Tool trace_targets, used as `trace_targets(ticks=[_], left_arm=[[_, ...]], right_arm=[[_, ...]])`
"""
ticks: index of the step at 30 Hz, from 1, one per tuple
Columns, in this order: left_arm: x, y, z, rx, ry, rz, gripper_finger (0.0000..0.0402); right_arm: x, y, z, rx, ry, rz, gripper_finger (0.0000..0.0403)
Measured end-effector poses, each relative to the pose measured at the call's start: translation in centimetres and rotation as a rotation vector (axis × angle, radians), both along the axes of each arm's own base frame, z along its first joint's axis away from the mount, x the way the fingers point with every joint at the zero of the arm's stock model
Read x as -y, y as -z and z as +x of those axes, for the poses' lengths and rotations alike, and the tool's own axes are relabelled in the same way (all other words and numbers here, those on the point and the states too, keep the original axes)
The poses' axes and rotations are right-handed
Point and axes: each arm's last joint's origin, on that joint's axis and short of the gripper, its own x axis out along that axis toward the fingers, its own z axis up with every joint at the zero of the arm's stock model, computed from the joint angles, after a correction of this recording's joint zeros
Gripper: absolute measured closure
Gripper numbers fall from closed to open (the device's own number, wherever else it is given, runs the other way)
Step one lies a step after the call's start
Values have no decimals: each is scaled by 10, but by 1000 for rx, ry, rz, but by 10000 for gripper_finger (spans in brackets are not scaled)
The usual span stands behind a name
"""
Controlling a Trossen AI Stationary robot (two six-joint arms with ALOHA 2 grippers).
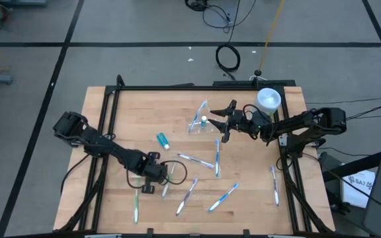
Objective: Pick & Place toothbrushing station
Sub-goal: Put the orange toothbrush into the transparent organizer
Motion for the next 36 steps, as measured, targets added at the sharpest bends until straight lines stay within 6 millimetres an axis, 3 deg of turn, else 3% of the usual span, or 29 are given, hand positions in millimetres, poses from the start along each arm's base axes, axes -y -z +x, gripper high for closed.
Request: trace_targets(ticks=[3, 7, 11, 14, 18, 22, 28, 33, 36], left_arm=[[-4, -2, 5, 23, -55, -33, 393], [-8, -11, 14, 49, -119, -53, 379], [-11, -32, 22, 117, -88, 4, 388], [-16, -57, 29, 217, -105, 103, 395], [-26, -102, 33, 455, -315, 273, 384], [-39, -144, 23, 701, -510, 485, 384], [-58, -195, 20, 1008, -664, 482, 396], [-79, -211, 28, 1112, -595, 493, 380], [-98, -204, 31, 1132, -615, 466, 380]], right_arm=[[0, 0, 0, 0, 0, 0, 232], [0, 0, 0, 0, 0, 0, 232], [0, 0, 0, 0, 0, 0, 232], [0, 0, 0, -1, 0, 1, 232], [0, 1, 0, -8, 0, 2, 232], [0, 2, 0, -17, 0, 4, 232], [0, 3, 0, -25, 0, 6, 232], [0, 2, 0, -22, 0, 6, 232], [0, 2, 0, -21, 0, 5, 232]])
